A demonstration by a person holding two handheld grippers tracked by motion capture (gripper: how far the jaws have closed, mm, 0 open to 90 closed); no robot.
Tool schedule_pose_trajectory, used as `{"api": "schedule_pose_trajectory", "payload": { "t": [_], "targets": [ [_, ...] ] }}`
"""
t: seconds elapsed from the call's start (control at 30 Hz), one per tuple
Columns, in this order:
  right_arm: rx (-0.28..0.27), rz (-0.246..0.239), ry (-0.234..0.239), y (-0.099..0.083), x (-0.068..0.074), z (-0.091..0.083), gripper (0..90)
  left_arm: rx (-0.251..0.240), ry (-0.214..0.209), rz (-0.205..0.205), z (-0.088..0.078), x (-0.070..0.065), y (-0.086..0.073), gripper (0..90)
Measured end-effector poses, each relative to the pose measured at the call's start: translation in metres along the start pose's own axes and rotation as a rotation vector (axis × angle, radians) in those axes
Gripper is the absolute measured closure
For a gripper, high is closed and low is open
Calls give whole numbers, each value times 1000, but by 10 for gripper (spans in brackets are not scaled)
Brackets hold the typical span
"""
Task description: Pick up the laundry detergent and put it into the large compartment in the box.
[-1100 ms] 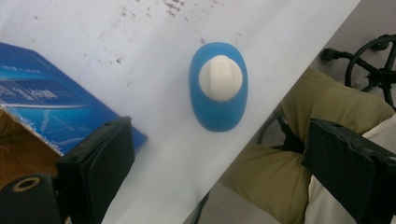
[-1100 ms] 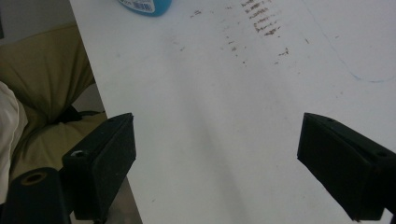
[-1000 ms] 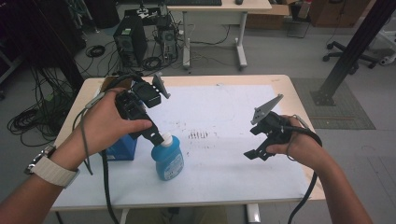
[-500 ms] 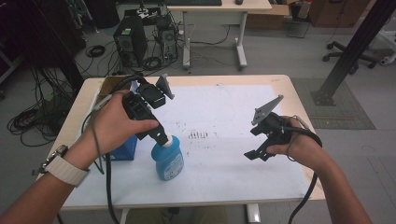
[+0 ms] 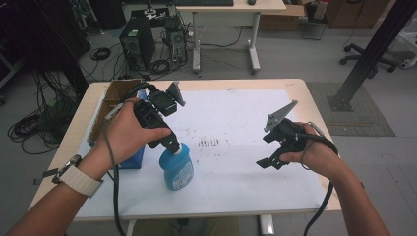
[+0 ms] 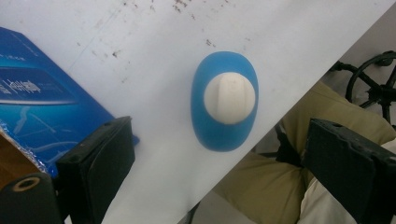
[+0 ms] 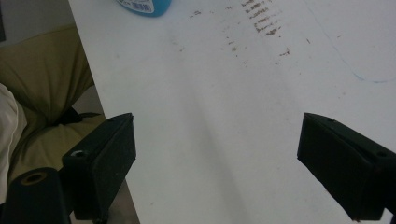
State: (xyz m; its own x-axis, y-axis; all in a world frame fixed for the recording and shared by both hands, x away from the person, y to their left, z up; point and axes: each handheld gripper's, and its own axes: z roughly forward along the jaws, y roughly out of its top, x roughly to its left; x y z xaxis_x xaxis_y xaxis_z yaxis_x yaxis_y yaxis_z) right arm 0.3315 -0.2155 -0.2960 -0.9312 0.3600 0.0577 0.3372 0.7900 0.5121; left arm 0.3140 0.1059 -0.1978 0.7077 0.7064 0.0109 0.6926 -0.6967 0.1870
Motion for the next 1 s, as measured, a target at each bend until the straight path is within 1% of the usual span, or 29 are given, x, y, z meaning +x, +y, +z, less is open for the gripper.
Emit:
{"api": "schedule_pose_trajectory", "payload": {
  "t": [0.3, 0.47, 0.83, 1.0],
  "targets": [
    [3, 0, 0, -1, 0, 0, 118, -8, -10, -15, 6, 2, 1, 94],
    [1, 6, -2, -2, 0, -1, 117, -17, -13, -19, 7, 2, 1, 94],
    [-1, 4, 2, -3, 0, 1, 117, -8, -19, -14, 17, -2, 4, 94],
    [0, 5, 2, -4, 0, 2, 117, -12, -18, -28, 21, -1, 4, 94]
  ]
}}
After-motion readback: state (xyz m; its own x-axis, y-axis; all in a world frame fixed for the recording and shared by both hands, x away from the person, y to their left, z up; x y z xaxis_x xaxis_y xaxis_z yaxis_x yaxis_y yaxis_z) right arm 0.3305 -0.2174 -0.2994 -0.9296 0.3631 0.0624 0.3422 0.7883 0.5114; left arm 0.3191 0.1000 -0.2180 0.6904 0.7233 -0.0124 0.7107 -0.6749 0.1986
